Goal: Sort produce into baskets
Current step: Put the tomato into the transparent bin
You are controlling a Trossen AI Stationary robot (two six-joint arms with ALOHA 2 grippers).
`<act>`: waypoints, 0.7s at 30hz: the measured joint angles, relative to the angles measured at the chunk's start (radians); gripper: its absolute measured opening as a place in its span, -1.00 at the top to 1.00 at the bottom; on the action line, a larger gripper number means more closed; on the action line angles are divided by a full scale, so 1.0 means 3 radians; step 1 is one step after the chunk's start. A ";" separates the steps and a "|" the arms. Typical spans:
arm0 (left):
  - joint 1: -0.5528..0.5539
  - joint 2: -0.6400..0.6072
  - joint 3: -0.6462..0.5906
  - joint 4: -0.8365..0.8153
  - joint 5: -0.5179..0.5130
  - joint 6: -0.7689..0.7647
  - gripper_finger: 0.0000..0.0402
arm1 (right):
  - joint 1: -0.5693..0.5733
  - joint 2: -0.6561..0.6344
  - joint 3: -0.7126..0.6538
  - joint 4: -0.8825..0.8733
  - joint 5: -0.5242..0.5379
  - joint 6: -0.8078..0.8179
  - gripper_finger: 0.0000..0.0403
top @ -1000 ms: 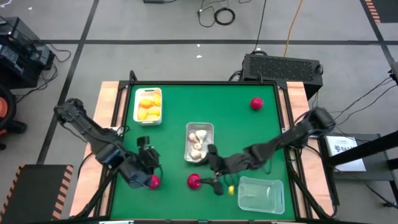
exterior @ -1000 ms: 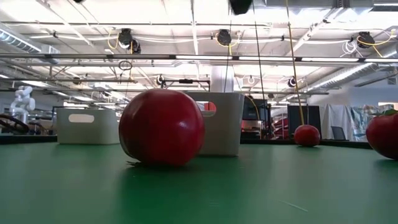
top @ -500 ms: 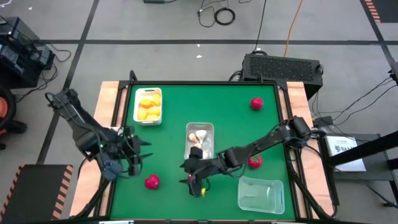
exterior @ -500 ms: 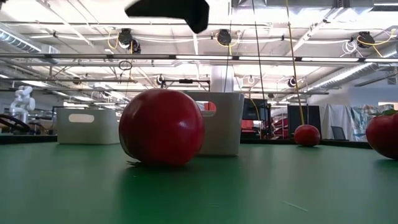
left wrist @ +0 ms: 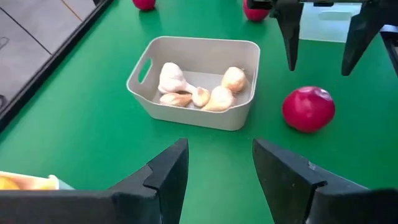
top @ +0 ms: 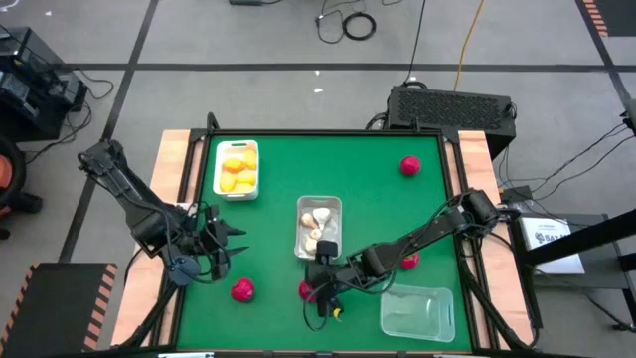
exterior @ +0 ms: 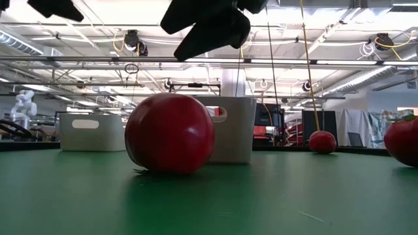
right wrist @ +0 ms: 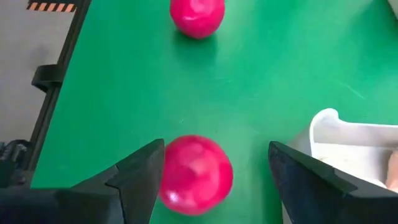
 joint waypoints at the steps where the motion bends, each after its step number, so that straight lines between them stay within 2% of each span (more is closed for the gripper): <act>1: 0.0000 0.0000 -0.0020 0.0034 0.0009 -0.0001 0.07 | -0.0002 0.0001 0.0000 -0.0002 -0.0009 0.0010 -0.38; 12: 0.0000 0.0003 -0.0023 0.0117 0.0005 0.0023 0.07 | -0.0004 0.0214 0.0000 0.0241 -0.0110 0.0024 -0.79; 21: 0.0000 0.0003 -0.0020 0.0107 0.0004 0.0008 0.07 | -0.0009 0.0485 0.0000 0.0317 -0.0077 0.0014 -0.84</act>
